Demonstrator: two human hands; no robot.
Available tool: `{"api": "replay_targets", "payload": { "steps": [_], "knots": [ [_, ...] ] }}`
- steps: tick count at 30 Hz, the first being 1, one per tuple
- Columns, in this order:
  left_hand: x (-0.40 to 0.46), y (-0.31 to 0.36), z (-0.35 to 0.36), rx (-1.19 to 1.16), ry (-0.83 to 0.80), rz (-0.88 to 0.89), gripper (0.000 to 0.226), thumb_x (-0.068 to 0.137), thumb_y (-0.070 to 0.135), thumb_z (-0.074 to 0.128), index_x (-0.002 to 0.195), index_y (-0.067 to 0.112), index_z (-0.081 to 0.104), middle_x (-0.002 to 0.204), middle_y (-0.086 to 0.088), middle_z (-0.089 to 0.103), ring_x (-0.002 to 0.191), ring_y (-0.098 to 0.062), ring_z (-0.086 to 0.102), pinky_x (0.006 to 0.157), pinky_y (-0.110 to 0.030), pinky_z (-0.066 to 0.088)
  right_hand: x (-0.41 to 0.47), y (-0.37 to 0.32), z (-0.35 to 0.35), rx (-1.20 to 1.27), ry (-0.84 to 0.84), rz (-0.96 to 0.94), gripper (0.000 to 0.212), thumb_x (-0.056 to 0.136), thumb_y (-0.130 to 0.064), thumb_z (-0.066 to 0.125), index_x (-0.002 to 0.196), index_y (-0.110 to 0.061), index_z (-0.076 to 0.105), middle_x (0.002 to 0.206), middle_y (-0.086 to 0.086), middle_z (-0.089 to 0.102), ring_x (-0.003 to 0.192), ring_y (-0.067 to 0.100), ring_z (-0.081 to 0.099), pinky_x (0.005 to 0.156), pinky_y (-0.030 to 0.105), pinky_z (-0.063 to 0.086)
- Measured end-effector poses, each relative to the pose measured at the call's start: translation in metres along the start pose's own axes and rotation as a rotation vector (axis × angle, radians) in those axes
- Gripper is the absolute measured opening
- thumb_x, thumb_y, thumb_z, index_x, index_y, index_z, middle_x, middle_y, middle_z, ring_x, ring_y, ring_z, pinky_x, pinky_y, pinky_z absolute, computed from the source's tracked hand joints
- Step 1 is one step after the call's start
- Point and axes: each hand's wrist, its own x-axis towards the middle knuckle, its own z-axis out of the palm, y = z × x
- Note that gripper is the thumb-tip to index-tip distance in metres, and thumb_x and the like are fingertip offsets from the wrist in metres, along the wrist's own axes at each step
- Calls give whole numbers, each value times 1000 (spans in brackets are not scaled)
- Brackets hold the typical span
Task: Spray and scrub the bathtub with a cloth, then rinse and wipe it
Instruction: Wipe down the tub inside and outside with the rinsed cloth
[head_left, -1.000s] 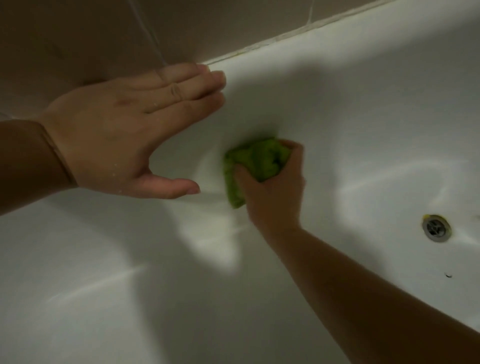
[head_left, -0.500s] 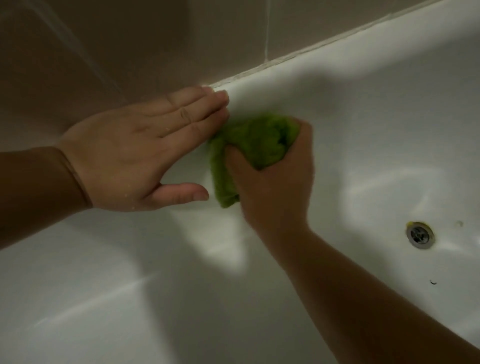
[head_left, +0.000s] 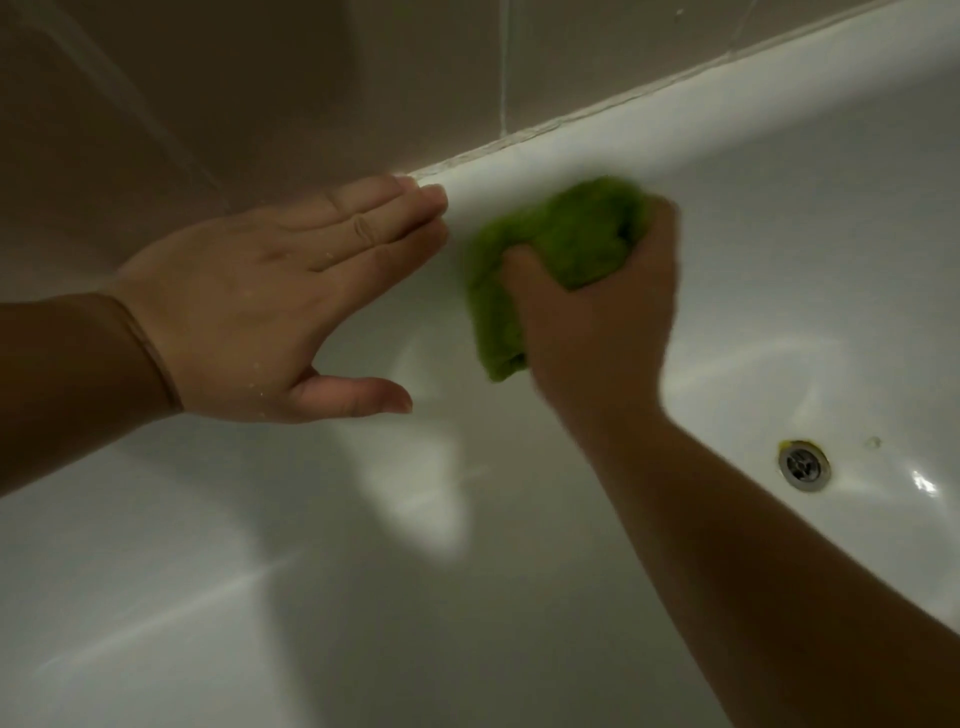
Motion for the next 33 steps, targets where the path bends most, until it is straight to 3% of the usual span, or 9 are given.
{"api": "replay_targets", "payload": {
  "steps": [3,6,12,16,20,23,26,29,33],
  "knots": [
    [2,1,0,-4,14,-6,101,94,74,46,156,-5,32,164,-24,29,153,-39,30,117,-57,38,-20,25,8,-150,-223,129,45,70,-29,83,104,-28,53,88,-9,68,78,13,70,72,40,62],
    [4,2,0,0,18,-26,102,92,75,48,157,-2,32,165,-20,30,153,-36,30,116,-55,40,-6,51,-12,-93,-105,311,37,66,-23,77,96,-24,57,88,10,73,77,36,73,65,56,62],
    [13,5,1,-25,19,-50,101,92,75,46,156,-2,36,166,-17,30,153,-34,31,117,-52,39,53,18,-46,-31,124,218,53,62,-21,77,107,-2,57,94,30,67,77,51,69,60,66,58],
    [22,5,4,-34,17,-45,101,92,75,45,156,-3,35,165,-19,31,153,-35,31,117,-55,38,27,2,-19,29,-47,53,36,72,-7,75,98,-15,50,85,10,69,71,38,69,63,50,59],
    [37,5,5,-37,10,-42,100,93,74,47,157,-2,34,164,-20,32,153,-36,30,117,-57,38,1,42,-17,-203,-188,142,46,73,-21,87,105,-27,53,87,-11,67,77,4,67,67,20,56],
    [39,7,6,-21,12,-34,100,92,71,54,157,-3,33,164,-22,32,152,-38,31,114,-60,41,23,75,-40,-166,-104,350,38,69,-14,80,94,-27,55,83,4,70,69,24,71,57,40,61],
    [45,7,6,-5,5,-16,99,92,68,57,154,-6,35,162,-24,34,151,-41,33,114,-60,41,50,79,-61,-146,104,321,37,66,-19,81,88,-31,53,86,9,67,74,36,70,64,58,60],
    [51,7,8,-1,14,-8,100,92,68,59,153,-7,36,161,-26,35,149,-44,36,112,-63,42,41,71,-49,-79,88,232,38,67,-16,80,92,-26,53,81,-2,67,71,24,69,65,49,62],
    [57,8,8,5,5,-20,100,92,69,59,153,-8,37,161,-27,35,149,-43,35,115,-62,39,3,97,-26,-150,-174,265,48,65,-25,84,101,-26,54,88,-3,69,79,22,71,69,44,62]
  ]
}}
